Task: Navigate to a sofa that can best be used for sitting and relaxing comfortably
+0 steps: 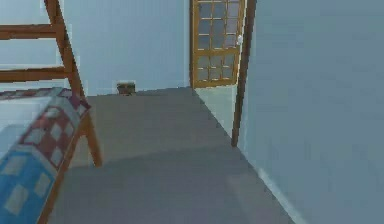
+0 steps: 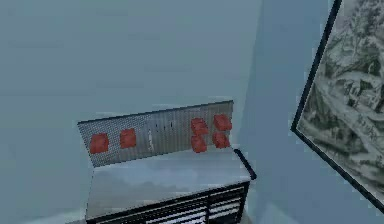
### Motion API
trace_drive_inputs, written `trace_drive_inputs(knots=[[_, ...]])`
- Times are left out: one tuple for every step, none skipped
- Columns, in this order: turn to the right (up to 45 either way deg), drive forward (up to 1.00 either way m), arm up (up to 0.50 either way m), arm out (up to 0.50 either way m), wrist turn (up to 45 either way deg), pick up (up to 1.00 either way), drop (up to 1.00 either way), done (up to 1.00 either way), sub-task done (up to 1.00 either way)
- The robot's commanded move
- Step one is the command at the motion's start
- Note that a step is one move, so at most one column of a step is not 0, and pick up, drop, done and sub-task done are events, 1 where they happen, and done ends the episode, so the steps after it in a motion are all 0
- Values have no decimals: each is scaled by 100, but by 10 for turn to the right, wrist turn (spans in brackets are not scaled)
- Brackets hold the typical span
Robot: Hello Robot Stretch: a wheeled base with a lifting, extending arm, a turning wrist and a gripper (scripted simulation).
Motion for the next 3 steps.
trace_drive_inputs(knots=[[150,0,0,0,0,0,0,0,0],[0,55,0,0,0,0,0,0,0],[-270,0,0,0,0,0,0,0,0]])
